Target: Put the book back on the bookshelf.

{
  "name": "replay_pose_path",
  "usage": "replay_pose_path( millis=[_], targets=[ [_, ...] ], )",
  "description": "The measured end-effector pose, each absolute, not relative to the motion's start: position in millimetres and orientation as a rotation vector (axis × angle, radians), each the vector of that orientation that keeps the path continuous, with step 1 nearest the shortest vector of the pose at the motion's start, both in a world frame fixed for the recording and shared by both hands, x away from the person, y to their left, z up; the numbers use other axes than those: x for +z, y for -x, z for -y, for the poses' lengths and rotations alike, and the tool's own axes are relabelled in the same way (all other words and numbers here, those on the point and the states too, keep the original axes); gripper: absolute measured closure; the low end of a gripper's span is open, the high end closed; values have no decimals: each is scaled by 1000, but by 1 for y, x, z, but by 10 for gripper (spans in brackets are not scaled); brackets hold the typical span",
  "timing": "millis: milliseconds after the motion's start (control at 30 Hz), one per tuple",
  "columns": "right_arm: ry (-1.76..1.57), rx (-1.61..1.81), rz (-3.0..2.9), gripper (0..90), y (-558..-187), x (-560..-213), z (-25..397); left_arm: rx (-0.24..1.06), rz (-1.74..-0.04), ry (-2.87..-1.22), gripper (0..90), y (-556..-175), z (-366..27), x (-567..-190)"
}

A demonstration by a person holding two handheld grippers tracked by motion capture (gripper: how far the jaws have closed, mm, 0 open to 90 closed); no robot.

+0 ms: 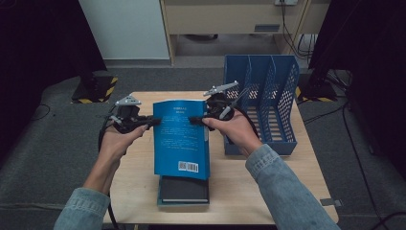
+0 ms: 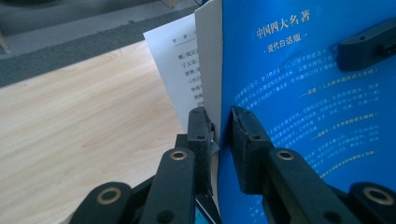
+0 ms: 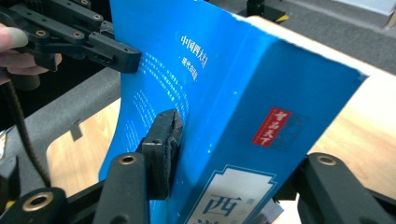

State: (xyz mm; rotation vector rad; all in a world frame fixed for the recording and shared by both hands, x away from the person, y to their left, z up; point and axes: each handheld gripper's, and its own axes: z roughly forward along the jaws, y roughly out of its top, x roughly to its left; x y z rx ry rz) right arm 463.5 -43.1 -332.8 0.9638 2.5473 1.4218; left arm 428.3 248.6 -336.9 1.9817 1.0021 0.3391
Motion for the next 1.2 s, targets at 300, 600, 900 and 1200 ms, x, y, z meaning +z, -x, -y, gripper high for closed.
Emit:
replay_pose_path(
  millis=[300, 600, 900, 1200],
  targets=[
    [-943, 1423, -2549, 534, -477, -327, 47, 323, -991, -1991, 779, -445, -247, -335],
    [-915, 1379, -2566, 531, -480, -322, 42, 323, -988, -1990, 780, -446, -249, -332],
    [-916, 1410, -2471, 573, -495, -308, 37, 389, -975, -1991, 781, -463, -250, -320],
    [-875, 1417, -2457, 579, -483, -305, 38, 386, -931, -1973, 777, -449, -253, -318]
  ],
)
